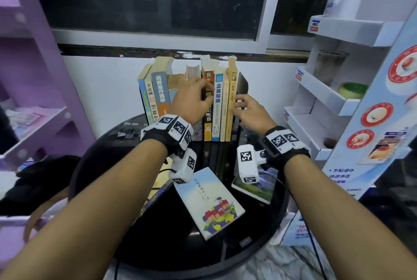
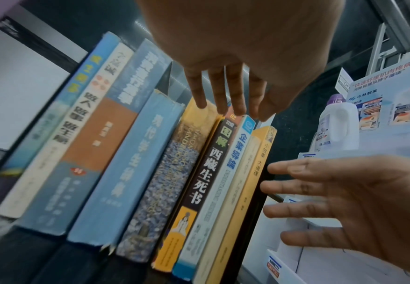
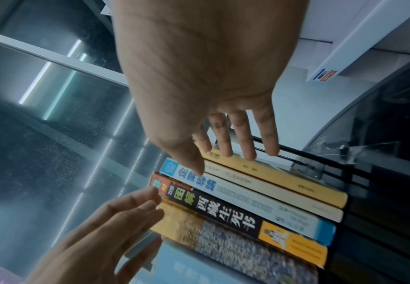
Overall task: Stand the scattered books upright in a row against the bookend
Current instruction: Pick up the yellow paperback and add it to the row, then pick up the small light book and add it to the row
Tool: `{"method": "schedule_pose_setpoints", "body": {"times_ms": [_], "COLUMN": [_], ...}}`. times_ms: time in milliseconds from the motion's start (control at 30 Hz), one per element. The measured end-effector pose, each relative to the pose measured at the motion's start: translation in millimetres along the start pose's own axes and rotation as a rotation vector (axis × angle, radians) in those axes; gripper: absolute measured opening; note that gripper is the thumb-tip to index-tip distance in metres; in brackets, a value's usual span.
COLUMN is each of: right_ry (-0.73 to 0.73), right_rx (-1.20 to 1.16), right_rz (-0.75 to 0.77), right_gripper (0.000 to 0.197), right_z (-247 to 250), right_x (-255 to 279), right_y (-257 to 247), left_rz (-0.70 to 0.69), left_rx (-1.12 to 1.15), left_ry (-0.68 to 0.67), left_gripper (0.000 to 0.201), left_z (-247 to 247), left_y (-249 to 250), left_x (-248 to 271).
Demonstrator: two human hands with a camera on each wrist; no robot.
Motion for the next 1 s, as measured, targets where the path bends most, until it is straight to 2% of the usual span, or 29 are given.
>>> {"method": "schedule_pose_setpoints", "body": {"times_ms": [167,333,433,567,767,900,1000], "right_ry": [-0.294,-0.438,-0.479,-0.542,-0.519,-0.516,-0.504], "right_rx": [0.116,0.203,0.252,0.304,0.448,0.530,0.566], "right_rz": [-0.061,-0.082,-0.061,-0.053,-0.009,0.018,0.038], "right_gripper": [0.050,0.053,0.057,0.061,0.069,0.073,0.076], "right_z": [-27.9,-56.8,-68.5,-81.3,-88.8,-92.2,-93.7], "right_x": [30.8,58.9,71.4,84.1,91.7,94.8,95.9], "right_y": [9.3,16.8,18.6,21.0,21.6,20.7,18.5], "left_rz": [0.148,0.333,0.411,0.462,0.537,0.513,0.497], "left_rx": [-0.018,-0.010,-0.018,-0.047,-0.112,-0.227,-0.240], "left_ry": [-0.228,-0.484,-0.580,-0.633,-0.754,-0.886,-0.873], "left_gripper": [0.022,0.039,0.046,0.058,0.072,0.085,0.091], "left_z": [-16.5,-32.8,-37.9,-39.3,-39.5,-44.7,-46.1], "left_y": [-7.2,-17.0,-22.4,-29.5,-36.0,-35.3,-34.9], "left_x": [33.6,75.9,96.9,117.2,135.3,139.5,139.5]}}
Point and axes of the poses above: each hand's wrist, its own x-axis away from the middle knuckle, its own z-axis out of the back of the hand, y = z × x, the point moved 4 cm from there along -x, towards the middle knuckle, and after that the axes turned 13 degrees about x, right-handed, at the moved point
